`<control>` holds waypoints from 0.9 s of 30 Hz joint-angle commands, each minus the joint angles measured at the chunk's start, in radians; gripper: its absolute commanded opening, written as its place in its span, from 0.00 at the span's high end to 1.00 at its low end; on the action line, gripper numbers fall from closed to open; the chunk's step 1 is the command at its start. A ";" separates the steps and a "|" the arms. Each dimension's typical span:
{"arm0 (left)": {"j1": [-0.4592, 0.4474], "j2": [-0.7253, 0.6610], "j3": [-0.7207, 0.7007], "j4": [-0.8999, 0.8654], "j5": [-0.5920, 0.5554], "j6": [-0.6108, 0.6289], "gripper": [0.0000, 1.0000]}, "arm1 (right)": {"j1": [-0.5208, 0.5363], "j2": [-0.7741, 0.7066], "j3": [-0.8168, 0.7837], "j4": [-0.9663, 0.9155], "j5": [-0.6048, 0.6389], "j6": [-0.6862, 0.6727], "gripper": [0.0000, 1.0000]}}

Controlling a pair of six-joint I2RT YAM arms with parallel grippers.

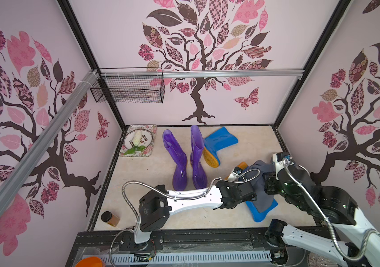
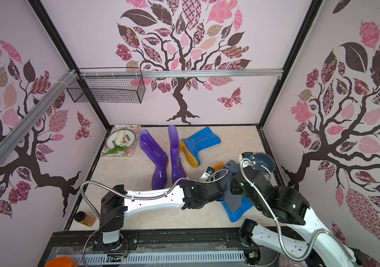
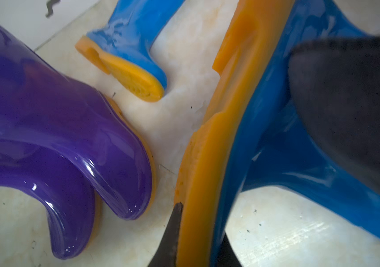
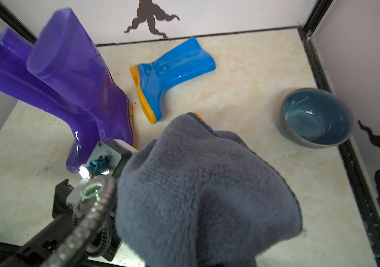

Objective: Wipe the rubber boots with a cloth
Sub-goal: Place the rubber boot at the center of the board, then wipe the dirt off the rubber boot.

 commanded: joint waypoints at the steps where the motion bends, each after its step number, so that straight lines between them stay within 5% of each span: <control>1: -0.009 -0.051 -0.111 0.146 0.050 -0.201 1.00 | 0.003 -0.114 -0.110 0.124 -0.033 0.166 1.00; 8: -0.012 -0.059 -0.256 0.265 0.141 -0.308 1.00 | -0.003 -0.156 -0.348 0.264 -0.124 0.274 1.00; 15: -0.013 -0.120 -0.404 0.389 0.182 -0.349 1.00 | -0.148 -0.137 -0.545 0.522 -0.415 0.292 1.00; 21: -0.014 -0.139 -0.480 0.440 0.224 -0.384 1.00 | -0.235 0.094 -0.600 0.829 -0.752 0.272 1.00; 27: -0.027 -0.192 -0.543 0.468 0.247 -0.407 1.00 | -0.336 0.230 -0.631 0.993 -0.799 0.276 1.00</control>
